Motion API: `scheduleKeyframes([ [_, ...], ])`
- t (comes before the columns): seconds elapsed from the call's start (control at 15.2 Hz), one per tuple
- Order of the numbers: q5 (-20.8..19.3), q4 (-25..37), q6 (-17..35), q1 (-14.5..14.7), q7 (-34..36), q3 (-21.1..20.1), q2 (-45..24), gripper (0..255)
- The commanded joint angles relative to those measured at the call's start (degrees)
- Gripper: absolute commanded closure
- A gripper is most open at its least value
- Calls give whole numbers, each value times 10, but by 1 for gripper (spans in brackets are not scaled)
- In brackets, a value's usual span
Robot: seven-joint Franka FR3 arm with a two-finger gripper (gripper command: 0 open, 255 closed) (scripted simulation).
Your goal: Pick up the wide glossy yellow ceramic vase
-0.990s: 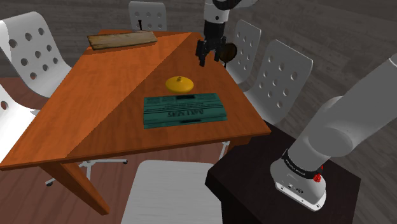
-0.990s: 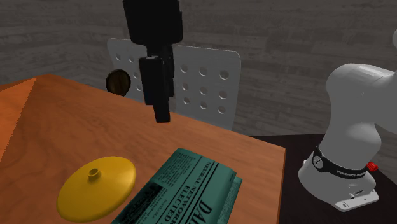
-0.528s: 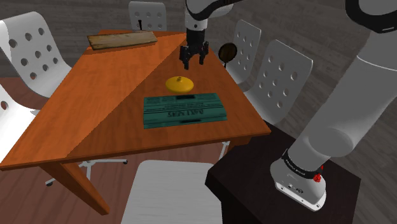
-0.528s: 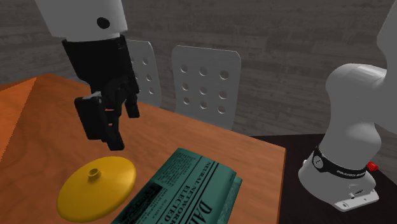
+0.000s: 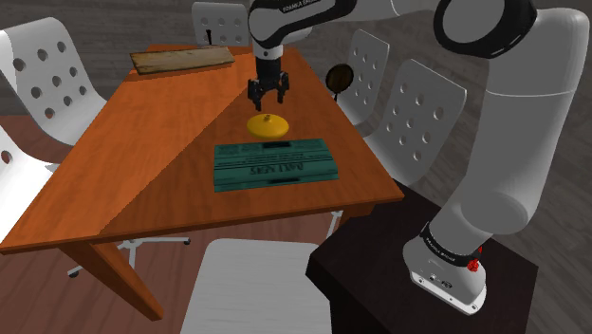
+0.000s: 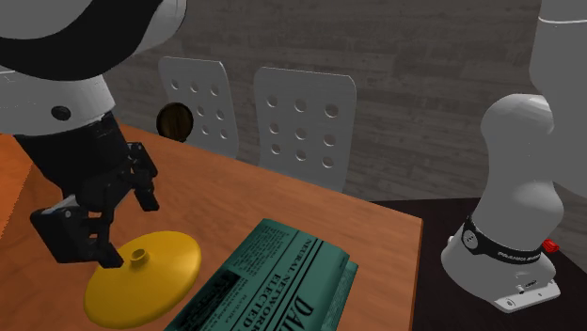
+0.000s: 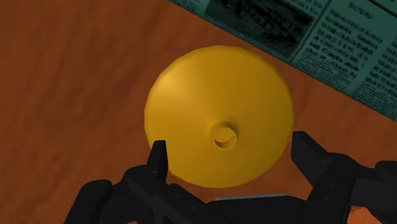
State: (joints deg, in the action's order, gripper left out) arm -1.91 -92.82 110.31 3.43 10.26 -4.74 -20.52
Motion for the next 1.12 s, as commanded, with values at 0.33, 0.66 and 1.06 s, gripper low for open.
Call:
scheduleKeyframes([
  [0.33, -2, -22, 41, 0, 1, 1, -20, 0],
  [0.66, -2, -22, 42, 0, 1, 1, -20, 255],
  [1.06, -2, -22, 42, 0, 1, 1, -20, 255],
])
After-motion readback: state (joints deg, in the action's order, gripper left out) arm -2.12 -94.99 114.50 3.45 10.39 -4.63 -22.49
